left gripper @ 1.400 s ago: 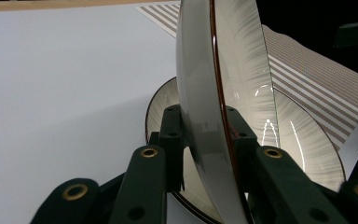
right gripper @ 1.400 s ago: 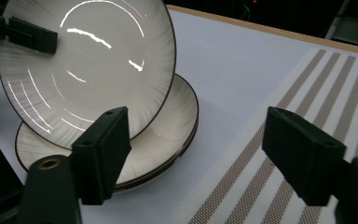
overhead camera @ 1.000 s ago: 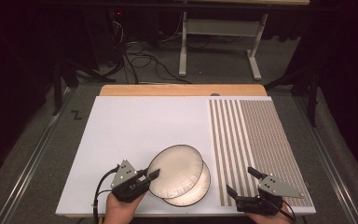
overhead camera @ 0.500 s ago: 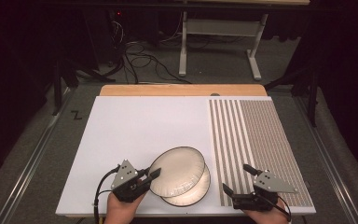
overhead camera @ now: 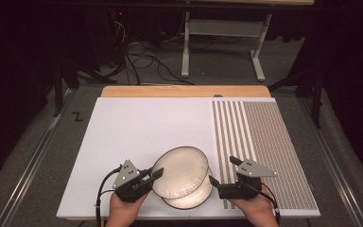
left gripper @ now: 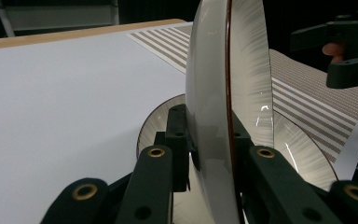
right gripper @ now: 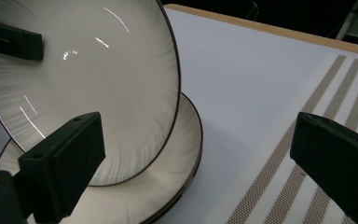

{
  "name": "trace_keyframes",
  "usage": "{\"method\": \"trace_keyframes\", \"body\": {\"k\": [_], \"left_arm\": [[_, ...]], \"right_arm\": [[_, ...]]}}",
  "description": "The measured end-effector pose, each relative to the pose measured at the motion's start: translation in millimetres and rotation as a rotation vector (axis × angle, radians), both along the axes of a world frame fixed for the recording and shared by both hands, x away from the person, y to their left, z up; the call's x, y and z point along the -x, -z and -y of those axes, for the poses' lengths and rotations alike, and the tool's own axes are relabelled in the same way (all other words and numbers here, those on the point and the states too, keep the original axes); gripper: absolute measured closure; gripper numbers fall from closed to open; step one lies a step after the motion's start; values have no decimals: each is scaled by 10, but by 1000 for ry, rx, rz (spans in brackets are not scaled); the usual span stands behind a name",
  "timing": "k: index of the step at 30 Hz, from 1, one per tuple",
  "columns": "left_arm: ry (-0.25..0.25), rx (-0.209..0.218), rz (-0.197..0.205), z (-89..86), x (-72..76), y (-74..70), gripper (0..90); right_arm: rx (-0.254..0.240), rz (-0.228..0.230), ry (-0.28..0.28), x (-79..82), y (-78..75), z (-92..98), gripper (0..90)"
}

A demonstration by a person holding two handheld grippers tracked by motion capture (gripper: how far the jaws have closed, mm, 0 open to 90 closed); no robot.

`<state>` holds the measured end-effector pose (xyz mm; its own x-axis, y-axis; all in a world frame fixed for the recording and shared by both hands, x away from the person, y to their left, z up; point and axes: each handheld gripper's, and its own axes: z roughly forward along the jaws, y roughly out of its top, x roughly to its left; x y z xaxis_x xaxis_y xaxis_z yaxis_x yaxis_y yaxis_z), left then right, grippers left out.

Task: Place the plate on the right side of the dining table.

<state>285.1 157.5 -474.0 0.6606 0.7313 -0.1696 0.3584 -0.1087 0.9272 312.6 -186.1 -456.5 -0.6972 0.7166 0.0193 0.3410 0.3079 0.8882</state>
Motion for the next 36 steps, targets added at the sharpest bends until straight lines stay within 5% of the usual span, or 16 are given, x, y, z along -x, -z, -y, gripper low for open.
{"method": "trace_keyframes", "body": {"k": [9,16,27,36], "left_arm": [[3,10,-5,12,-37,23,780],[15,-4,18,29,-35,18,777],[21,-16,30,30,-23,13,777],[21,-43,42,27,2,7,772]], "right_arm": [[-39,-34,-39,-196,47,-213,126],[-98,-74,-64,-196,157,-237,183],[-70,-128,-90,-190,297,-409,167],[-106,-149,-89,-198,340,-360,467]]}}
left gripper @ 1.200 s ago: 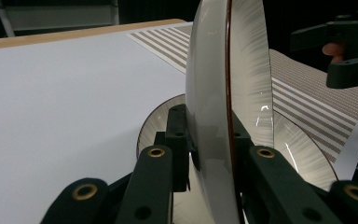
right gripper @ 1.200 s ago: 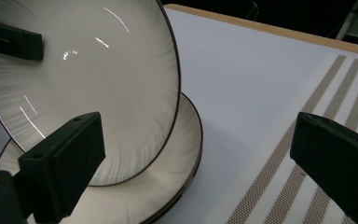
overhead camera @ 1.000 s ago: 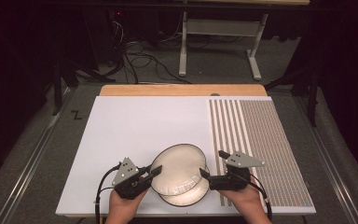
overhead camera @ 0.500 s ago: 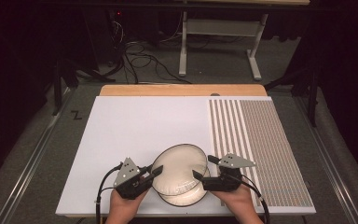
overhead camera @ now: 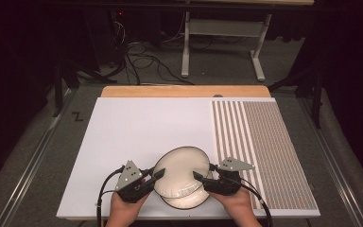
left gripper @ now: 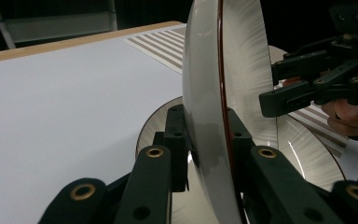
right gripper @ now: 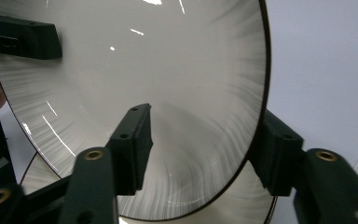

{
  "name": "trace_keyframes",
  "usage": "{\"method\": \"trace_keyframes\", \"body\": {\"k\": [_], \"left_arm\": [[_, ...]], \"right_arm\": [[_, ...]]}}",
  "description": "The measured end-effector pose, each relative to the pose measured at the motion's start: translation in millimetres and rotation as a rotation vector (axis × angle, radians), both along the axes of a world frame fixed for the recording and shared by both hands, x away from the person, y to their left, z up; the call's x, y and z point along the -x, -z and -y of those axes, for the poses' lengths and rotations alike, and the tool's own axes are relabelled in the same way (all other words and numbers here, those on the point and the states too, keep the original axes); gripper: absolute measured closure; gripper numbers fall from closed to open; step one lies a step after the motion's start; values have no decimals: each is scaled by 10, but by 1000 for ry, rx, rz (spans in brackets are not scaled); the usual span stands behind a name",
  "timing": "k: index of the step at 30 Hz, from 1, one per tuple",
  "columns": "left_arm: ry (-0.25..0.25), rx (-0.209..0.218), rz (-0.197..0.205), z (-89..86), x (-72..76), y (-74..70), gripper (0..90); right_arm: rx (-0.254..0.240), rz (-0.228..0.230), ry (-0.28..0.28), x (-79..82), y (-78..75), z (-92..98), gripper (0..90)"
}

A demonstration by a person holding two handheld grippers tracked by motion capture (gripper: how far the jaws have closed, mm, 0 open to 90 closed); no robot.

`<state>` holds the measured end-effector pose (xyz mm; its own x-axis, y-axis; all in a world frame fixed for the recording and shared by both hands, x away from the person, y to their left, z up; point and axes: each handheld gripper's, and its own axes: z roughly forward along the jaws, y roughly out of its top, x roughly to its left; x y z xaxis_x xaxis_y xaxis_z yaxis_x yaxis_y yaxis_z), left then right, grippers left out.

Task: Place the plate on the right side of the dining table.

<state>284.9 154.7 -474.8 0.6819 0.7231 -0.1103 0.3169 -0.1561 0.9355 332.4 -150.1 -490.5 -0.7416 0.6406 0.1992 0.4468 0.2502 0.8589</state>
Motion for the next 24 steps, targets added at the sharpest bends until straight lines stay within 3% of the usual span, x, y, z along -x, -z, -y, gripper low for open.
{"method": "trace_keyframes", "body": {"k": [8,12,17,24], "left_arm": [[1,-6,2,-8,9,6,769],[5,-7,-3,-1,37,-28,783],[-13,13,7,-16,54,-54,804],[-20,5,21,15,58,-53,802]], "right_arm": [[-30,-31,7,-30,54,45,630],[-61,-35,29,-24,50,111,780],[-76,-9,24,19,-24,145,817],[-69,9,29,34,-69,165,820]]}}
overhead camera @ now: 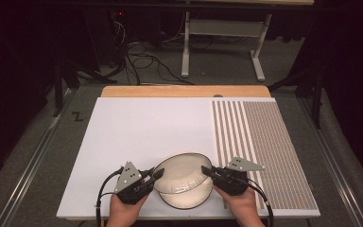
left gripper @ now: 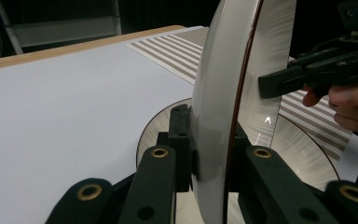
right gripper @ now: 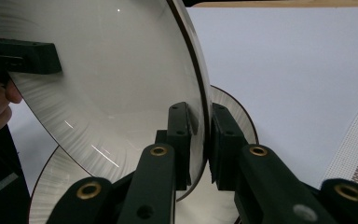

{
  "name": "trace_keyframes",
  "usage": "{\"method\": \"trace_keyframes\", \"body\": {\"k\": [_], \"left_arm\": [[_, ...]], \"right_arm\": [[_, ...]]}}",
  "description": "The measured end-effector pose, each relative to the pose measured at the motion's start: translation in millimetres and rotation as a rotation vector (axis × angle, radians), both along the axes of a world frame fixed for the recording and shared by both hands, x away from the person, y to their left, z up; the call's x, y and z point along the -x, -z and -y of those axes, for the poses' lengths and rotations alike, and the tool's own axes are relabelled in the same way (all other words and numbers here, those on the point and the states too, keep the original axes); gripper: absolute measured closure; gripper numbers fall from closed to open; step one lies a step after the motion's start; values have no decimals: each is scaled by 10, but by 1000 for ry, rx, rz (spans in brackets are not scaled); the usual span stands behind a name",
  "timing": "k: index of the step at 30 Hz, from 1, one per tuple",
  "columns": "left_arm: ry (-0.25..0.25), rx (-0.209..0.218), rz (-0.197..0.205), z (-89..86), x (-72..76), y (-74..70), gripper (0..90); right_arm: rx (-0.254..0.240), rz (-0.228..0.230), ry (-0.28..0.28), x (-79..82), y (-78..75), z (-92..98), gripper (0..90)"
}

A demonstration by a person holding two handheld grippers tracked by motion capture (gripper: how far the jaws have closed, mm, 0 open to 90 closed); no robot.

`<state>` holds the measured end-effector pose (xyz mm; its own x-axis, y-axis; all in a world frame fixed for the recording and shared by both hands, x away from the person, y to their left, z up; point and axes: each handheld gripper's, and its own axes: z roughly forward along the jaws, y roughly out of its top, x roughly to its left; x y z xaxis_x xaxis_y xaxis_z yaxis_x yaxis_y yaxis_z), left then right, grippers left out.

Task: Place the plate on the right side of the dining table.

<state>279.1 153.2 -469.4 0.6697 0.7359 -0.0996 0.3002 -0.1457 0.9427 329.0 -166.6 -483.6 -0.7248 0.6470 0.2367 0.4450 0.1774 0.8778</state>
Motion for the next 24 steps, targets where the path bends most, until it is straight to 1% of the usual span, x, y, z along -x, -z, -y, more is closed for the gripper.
{"method": "trace_keyframes", "body": {"k": [1,3,5,7,9,10,13,15,16,18,19,20,22,24], "left_arm": [[-6,2,5,4,3,-2,798],[-11,4,6,4,4,-4,796],[-31,6,11,8,3,-5,782],[-40,9,15,25,6,-12,776],[-42,7,18,30,4,-17,774],[-42,25,11,41,-13,-19,774],[-44,43,-4,55,-43,-18,769],[-38,37,0,70,-57,-24,767],[-38,37,0,70,-57,-24,767],[-37,26,3,102,-82,-69,763],[-37,26,3,102,-82,-69,761],[-38,32,8,130,-99,-100,760],[-39,48,5,158,-131,-118,757],[-39,50,4,175,-147,-124,755]], "right_arm": [[0,9,3,6,-15,7,823],[-4,9,6,15,-27,8,826],[-7,26,11,40,-60,12,834],[-8,34,18,54,-82,12,835],[-10,43,24,59,-100,22,836],[-12,47,25,59,-110,31,837],[-18,63,31,56,-142,59,842],[-4,79,43,71,-167,62,842],[-1,80,49,74,-180,70,843],[-11,85,51,78,-201,94,845],[-12,91,54,80,-214,106,846],[-17,94,58,81,-229,119,846],[-21,104,69,84,-271,144,849],[-23,113,75,84,-292,161,851]]}}
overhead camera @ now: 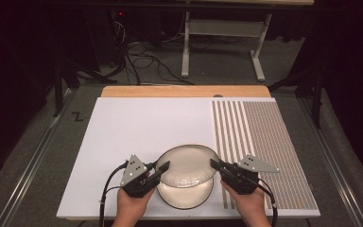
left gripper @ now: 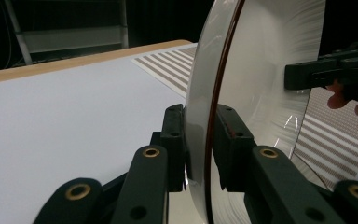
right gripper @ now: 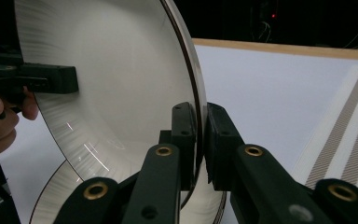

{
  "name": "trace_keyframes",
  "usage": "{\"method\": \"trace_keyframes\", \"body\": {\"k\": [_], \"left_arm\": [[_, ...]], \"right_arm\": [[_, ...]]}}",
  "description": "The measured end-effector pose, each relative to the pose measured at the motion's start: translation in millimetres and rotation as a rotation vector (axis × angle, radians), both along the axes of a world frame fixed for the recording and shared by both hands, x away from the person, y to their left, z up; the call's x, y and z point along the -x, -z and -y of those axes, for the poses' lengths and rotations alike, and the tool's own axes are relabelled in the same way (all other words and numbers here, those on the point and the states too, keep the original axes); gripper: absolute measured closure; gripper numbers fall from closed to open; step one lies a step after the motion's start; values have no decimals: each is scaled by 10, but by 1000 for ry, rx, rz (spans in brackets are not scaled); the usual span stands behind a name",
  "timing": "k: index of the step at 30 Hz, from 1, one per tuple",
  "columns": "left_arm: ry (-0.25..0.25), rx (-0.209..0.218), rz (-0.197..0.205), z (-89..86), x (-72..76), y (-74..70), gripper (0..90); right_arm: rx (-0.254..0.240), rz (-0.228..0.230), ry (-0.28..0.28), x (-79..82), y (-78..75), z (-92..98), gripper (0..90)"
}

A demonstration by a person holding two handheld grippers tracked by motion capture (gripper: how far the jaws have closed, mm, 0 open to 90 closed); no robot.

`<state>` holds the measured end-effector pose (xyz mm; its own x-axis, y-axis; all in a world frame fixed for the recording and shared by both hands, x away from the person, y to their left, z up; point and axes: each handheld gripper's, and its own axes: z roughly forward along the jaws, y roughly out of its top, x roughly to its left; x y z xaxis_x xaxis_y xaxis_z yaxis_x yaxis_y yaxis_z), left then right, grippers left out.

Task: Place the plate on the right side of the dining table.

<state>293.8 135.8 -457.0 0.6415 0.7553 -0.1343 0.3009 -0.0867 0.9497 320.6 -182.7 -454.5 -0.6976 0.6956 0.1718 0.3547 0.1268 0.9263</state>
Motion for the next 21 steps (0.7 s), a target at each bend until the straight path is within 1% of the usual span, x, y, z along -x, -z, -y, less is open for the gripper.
{"method": "trace_keyframes", "body": {"k": [2,3,4,7,10,15,21], "left_arm": [[-4,8,-2,73,-41,-18,749],[-4,8,-2,73,-41,-18,749],[-6,6,3,129,-68,-37,748],[-9,12,6,209,-112,-73,742],[-13,-3,4,286,-166,-109,729],[-4,-6,2,406,-265,-153,721],[14,-3,-11,549,-368,-180,722]], "right_arm": [[10,24,23,-1,-48,42,850],[3,19,32,-5,-60,65,849],[2,26,37,-13,-69,91,849],[-7,35,51,-22,-111,160,850],[-2,53,63,-33,-159,221,854],[-6,56,81,-70,-211,335,857],[9,59,108,-106,-274,465,856]]}}
